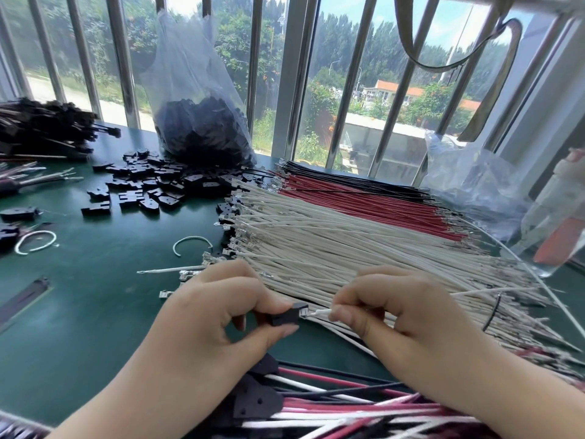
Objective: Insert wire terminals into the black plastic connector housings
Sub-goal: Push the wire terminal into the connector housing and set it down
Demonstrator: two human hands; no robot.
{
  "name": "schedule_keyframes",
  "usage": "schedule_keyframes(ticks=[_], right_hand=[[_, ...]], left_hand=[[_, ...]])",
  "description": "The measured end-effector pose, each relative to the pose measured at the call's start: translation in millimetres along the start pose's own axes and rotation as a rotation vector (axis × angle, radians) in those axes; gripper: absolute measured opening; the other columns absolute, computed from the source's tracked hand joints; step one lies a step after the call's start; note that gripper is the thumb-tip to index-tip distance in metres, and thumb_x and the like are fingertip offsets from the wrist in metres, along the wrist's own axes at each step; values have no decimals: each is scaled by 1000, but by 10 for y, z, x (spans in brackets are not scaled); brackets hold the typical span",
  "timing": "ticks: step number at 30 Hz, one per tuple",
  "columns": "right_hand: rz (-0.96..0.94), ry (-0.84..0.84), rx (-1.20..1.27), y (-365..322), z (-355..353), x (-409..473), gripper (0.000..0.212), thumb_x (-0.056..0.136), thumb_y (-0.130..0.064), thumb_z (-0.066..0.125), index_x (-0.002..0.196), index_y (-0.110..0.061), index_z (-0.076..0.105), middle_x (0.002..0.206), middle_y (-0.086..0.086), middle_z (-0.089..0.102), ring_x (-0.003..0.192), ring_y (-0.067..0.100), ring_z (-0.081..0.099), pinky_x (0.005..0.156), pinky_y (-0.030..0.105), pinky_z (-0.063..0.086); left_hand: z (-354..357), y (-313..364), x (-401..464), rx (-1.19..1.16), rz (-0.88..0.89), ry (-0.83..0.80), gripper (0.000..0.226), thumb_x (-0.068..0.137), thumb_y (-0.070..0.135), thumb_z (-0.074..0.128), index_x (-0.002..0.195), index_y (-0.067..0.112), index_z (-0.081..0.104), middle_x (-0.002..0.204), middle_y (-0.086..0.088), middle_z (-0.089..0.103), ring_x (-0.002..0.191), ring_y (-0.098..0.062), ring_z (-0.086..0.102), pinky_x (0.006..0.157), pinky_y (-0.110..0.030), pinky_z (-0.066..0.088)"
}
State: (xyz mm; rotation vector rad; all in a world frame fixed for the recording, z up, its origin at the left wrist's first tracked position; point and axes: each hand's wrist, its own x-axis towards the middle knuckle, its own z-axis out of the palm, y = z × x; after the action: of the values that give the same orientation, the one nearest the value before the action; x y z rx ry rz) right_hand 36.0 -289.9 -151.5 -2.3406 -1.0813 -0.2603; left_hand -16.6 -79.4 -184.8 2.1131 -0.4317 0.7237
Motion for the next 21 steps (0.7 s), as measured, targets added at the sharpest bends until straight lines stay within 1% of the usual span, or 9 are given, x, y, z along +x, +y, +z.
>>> schedule_keyframes(ticks=[3,5,8,11,13,16,18,20,21], right_hand=[[45,-23,77,-11,-7,-5,15,80,-48,55,85,-37,63,72,-19,62,69,7,59,58,18,44],[64,-62,125,-13,-17,-13,10,81,-46,60,83,-38,65,70,-15,63,67,6,58,59,16,44],[74,-123,139,-7,-47,-15,5,85,-42,63,81,-40,65,70,-15,63,68,7,59,60,17,45],[55,-111,62,-36,-69,-13,5,81,-44,60,78,-41,63,70,-19,63,69,4,60,59,17,45],[42,-98,29,-64,-70,-17,11,78,-46,58,82,-38,63,70,-19,64,68,3,60,58,16,45],[123,-102,156,-75,-69,-3,7,82,-38,68,78,-33,67,59,-17,62,55,0,55,52,10,39],[202,-171,231,-73,-76,15,5,80,-36,67,75,-34,68,55,-16,61,48,-2,49,50,9,37],[240,-233,234,-64,-98,25,5,78,-38,66,74,-36,68,56,-14,62,47,-1,48,49,11,38],[245,-245,226,-66,-115,29,4,78,-37,67,74,-36,68,57,-13,63,48,-1,49,50,12,38]], left_hand=[[0,27,-2,11,10,-11,21,64,43,74,79,32,64,73,9,57,59,-6,52,55,-15,44],[1,42,-2,16,5,-16,21,61,36,77,77,30,65,71,9,57,58,-4,52,55,-13,43],[-2,56,7,-21,-22,-36,17,60,32,76,73,28,65,68,11,56,57,-3,52,56,-9,41],[13,55,17,-50,-40,-86,17,59,31,77,71,28,65,68,13,56,59,-1,53,58,-7,39],[21,51,17,-58,-55,-110,16,59,31,77,69,29,64,69,15,56,61,0,53,59,-8,40],[23,55,21,-102,-69,-97,18,59,35,78,68,29,64,68,15,55,61,-1,53,59,-11,42],[31,60,22,-68,-51,-105,18,61,38,76,70,29,64,69,16,55,62,1,53,59,-8,40],[40,58,19,-48,-66,-135,15,60,37,77,66,34,64,70,18,56,64,3,54,60,-4,37],[38,54,14,-68,-96,-156,16,58,39,78,63,38,63,70,18,58,65,1,56,61,-5,38]])
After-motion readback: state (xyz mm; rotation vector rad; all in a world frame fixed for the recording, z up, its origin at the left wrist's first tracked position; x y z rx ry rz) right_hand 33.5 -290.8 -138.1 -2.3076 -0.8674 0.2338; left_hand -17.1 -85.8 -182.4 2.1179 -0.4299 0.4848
